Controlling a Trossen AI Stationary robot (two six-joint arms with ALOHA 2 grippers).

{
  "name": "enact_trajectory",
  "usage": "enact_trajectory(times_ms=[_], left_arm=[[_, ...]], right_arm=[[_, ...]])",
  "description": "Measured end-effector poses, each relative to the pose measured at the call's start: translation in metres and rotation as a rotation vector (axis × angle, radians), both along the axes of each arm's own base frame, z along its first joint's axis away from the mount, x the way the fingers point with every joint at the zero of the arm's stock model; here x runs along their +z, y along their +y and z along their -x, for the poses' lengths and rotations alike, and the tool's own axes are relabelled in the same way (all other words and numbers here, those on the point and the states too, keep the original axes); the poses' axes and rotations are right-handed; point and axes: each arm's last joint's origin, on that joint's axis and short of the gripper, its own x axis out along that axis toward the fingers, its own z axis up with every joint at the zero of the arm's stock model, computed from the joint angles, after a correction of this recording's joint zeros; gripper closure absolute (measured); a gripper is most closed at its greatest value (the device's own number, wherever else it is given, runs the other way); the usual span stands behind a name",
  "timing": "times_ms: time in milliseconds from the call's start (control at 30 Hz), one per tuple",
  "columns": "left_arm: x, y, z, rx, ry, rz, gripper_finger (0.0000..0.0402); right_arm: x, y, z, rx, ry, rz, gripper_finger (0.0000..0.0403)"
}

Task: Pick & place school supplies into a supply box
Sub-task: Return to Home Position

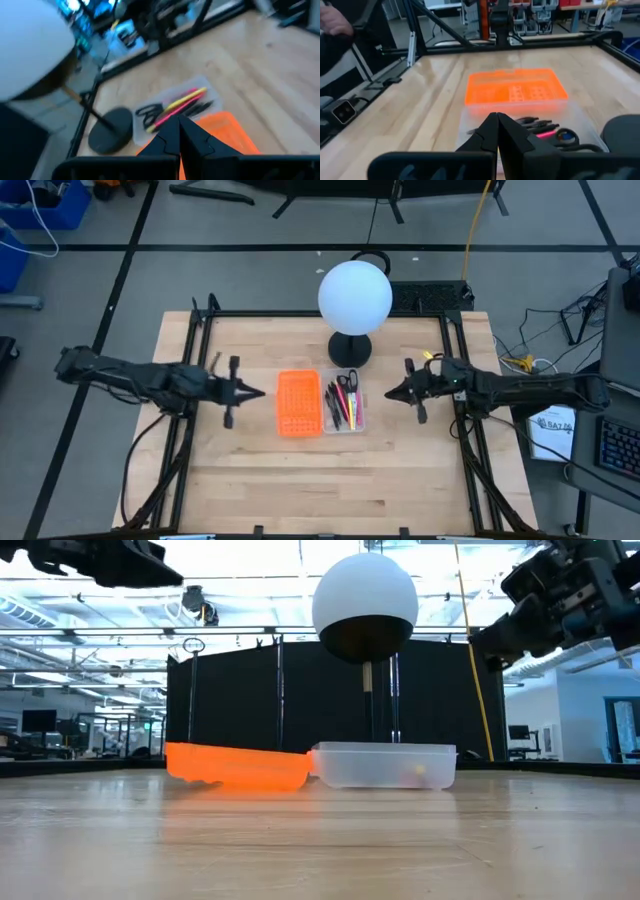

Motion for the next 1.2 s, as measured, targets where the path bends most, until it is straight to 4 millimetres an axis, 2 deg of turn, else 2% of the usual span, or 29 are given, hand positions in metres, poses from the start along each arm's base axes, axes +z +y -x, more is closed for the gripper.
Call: enact_trajectory(times_ms=[133, 233, 333, 500, 667, 900, 1100, 1200], left_arm=[[-0.002, 0.007, 0.021, -0.096, -0.091, -0.008, 0.0399], [-0.01, 0.015, 0.029, -0.086, -0.157, 0.002, 0.0399], [-0.017, 0.022, 0.032, -0.086, -0.17, 0.029, 0.0399], [-0.03, 0.027, 0.035, -0.191, -0.145, 0.115, 0.04], [-0.046, 0.033, 0.036, -0.185, -0.185, 0.158, 0.04], [-0.068, 0.036, 0.041, -0.202, -0.219, 0.224, 0.04], [-0.067, 0.034, 0.047, -0.188, -0.263, 0.257, 0.0401], [-0.067, 0.033, 0.049, -0.13, -0.263, 0.256, 0.0401]], right_arm=[[0.004, 0.001, 0.004, 0.01, -0.032, 0.008, 0.0403], [0.007, 0.001, 0.005, 0.01, -0.061, 0.034, 0.0403], [0.01, -0.001, 0.006, -0.007, -0.09, 0.061, 0.0403], [0.015, -0.006, 0.008, -0.096, -0.136, 0.105, 0.0403], [0.019, -0.007, 0.013, -0.119, -0.172, 0.125, 0.0403], [0.005, -0.005, 0.023, -0.125, -0.192, 0.086, 0.0403], [-0.009, -0.004, 0.03, -0.15, -0.206, 0.032, 0.0403], [-0.008, -0.004, 0.032, -0.203, -0.22, 0.02, 0.0403]])
